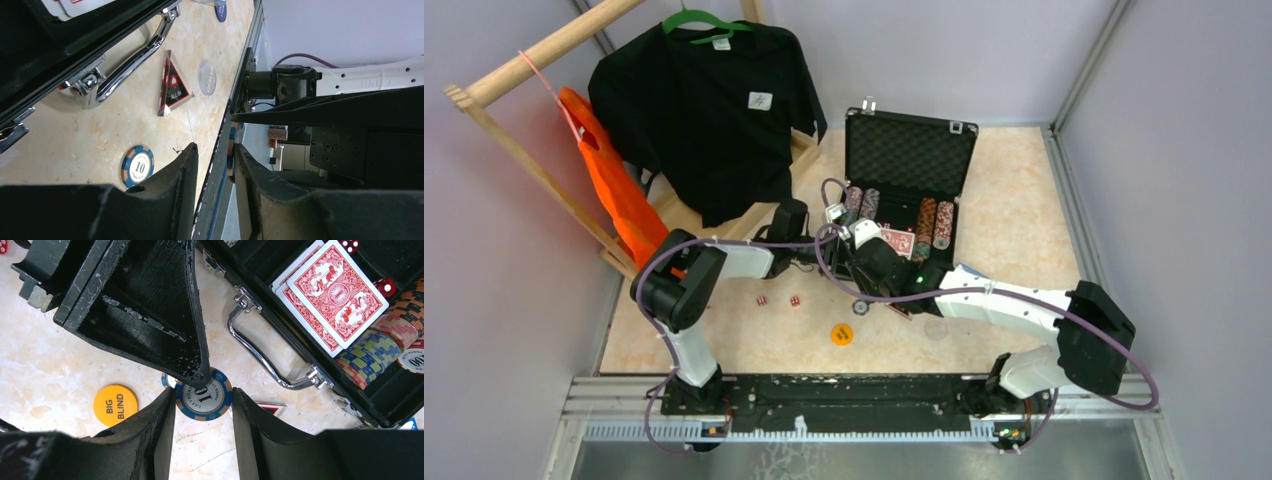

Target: Pack up texas hold em set

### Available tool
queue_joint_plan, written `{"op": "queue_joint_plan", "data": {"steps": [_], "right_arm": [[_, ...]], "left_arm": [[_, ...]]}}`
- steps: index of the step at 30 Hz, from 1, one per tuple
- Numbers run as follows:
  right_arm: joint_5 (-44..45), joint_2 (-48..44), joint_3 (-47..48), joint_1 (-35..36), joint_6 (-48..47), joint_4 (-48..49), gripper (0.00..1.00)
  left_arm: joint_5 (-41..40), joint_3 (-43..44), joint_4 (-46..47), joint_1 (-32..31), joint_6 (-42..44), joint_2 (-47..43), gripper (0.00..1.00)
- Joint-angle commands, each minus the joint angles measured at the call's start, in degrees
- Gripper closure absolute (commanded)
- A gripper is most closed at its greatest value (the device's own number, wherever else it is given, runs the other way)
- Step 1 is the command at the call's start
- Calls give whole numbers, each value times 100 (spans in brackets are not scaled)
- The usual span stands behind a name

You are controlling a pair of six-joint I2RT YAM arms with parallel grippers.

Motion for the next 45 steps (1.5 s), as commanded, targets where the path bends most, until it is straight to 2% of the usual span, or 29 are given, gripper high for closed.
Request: {"op": "queue_joint_plan", "data": {"steps": [1, 7, 10, 12, 21, 25, 32, 35, 38, 42, 45], "right_arm": [[93, -160, -15, -10, -17, 186, 68], [90, -122, -25, -14, -19, 227, 68], [132, -118, -44, -14, -19, 240, 68], [147, -115, -56, -14, -32, 266, 68], [224, -171, -77, -62, -45, 254, 67], [216, -371, -115, -123, -86, 204, 48], [-268, -938, -236, -659, -332, 28, 43], [-307, -1172, -261, -879, -456, -55, 43], [-341, -1450, -361, -1072, -571, 51, 43], [-691, -1581, -497, -1388, -651, 228, 43], [-832, -1454, -529, -1517, -651, 318, 43]], "left_arm": [[227, 94, 385, -54, -70, 56, 63], [532, -70, 1247, -80, -627, 167, 76], [586, -97, 1361, -98, -682, 201, 86], [607, -108, 1398, -108, -682, 209, 100], [733, -179, 2023, -110, -916, 312, 100], [765, -55, 2337, -2, -953, 415, 100], [866, 827, 2061, 515, -541, 781, 100], [1032, 1380, 1350, 755, 151, 949, 100], [1336, 2035, 264, 980, 1594, 1079, 100], [731, 3211, -2351, 1083, 4331, 1250, 100], [684, 3814, -2985, 1070, 5567, 1416, 100]]}}
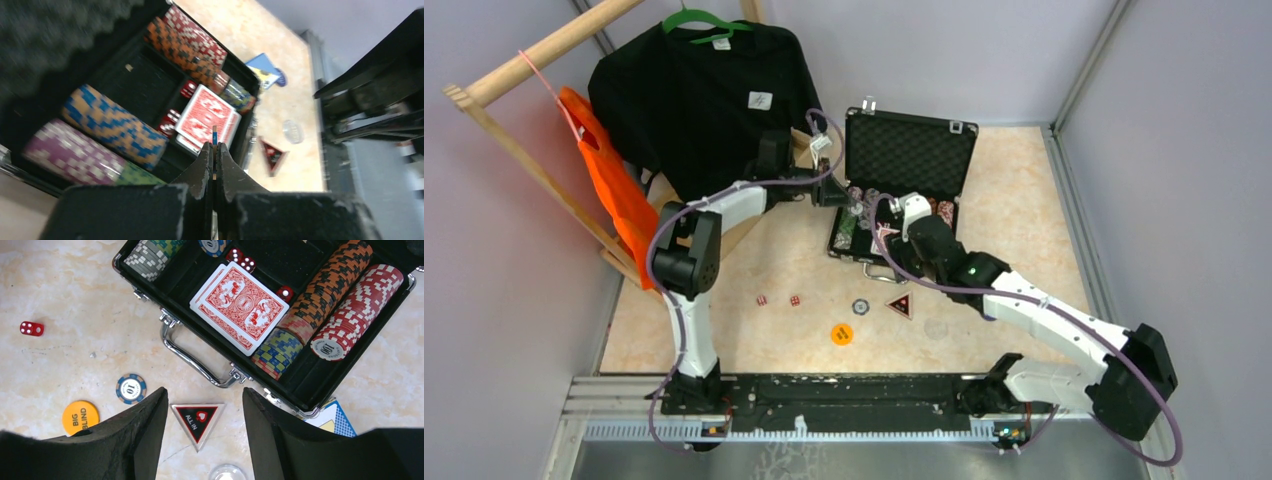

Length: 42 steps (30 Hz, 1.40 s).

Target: Pack up texas hold em set

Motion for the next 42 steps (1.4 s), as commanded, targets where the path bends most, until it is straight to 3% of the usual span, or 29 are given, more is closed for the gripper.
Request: {"op": "queue_joint_plan", "data": {"steps": [1, 5, 9, 21, 42], "right_arm": [[-307, 64, -45, -152, -132, 348, 43], [-257, 183, -72, -195, -141, 394, 42], [-253, 248, -78, -266, -139, 395, 42], [-238, 571, -34, -304, -151, 460, 41], [-339, 612, -69, -359, -129, 490, 41]], "left_arm": [[-75, 781, -1905, -64, 2999, 202, 100], [20, 862, -2276, -69, 4460, 226, 100], [-10, 1058, -2733, -97, 5395, 267, 100], [-468, 2038, -3518, -397, 6022, 922, 100], [-1081, 1892, -3876, -640, 6269, 1013, 100]]}}
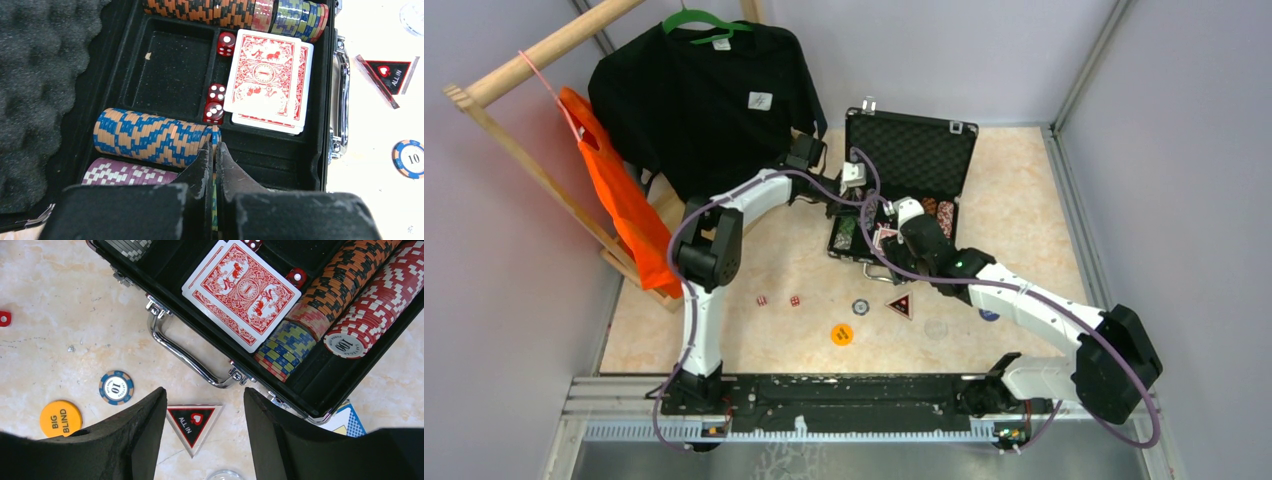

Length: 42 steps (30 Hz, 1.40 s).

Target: Pack up texas hold em set

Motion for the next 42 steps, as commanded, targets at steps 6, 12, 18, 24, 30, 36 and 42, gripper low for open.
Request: {"op": "queue_joint_plan", "data": {"steps": [6, 12, 18, 24, 30, 36, 42], "right_arm": [[-37, -38, 34, -43, -37, 246, 41], [-82, -26, 16, -38, -29, 252, 41], [-78, -34, -1, -47, -28, 257, 41], [-77, -13, -25, -38, -26, 281, 41], [-78, 27, -36, -37, -35, 310, 41], [-104, 58, -42, -44, -30, 336, 41], [-98, 83, -74, -43, -35, 371, 41]], "left_arm": [[-17, 64, -384, -161, 262, 259, 100], [-63, 38, -431, -178, 276, 316, 100], [-221, 64, -288, -183, 160, 370, 98], [-297, 147, -147, -178, -50, 458, 79], [-529, 113, 97, -177, -233, 388, 75], [-715, -83, 570, -178, -504, 103, 67], [-935, -114, 799, -181, -683, -54, 57]]}}
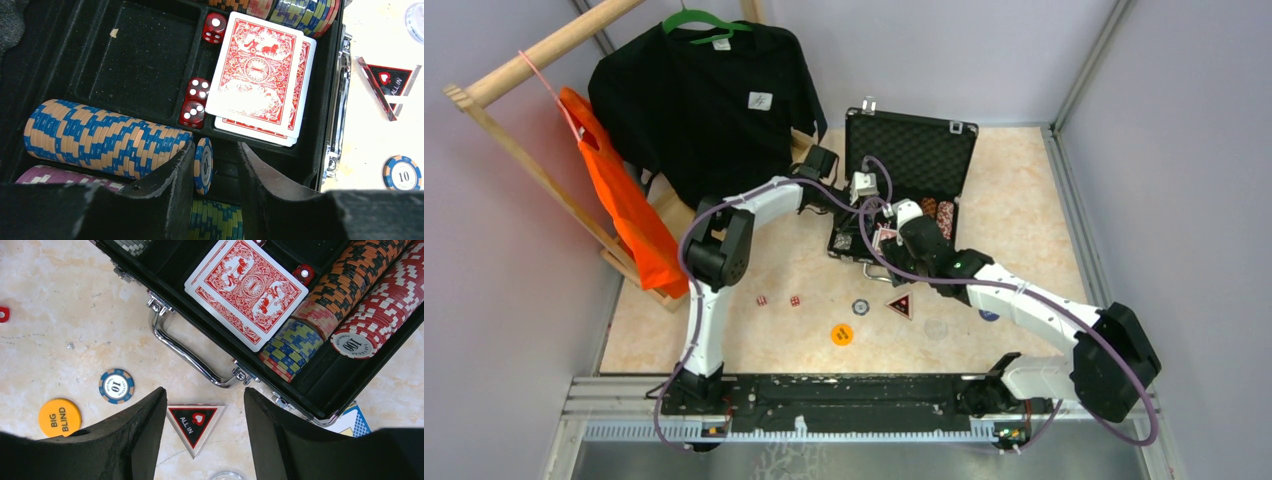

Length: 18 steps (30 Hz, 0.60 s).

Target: Pack up texas hold em set

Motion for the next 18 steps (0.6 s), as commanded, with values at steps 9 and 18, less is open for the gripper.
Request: {"op": "queue_joint_plan", "data": {"steps": [9, 18], "right_arm": [[-33, 59, 22, -45, -37, 295, 41], [-111, 218, 77, -34, 23, 248, 38]], "left_arm": [[-592, -21, 857, 88, -164, -578, 55], [-1222, -1207, 2510, 270, -1076, -1609, 54]]}}
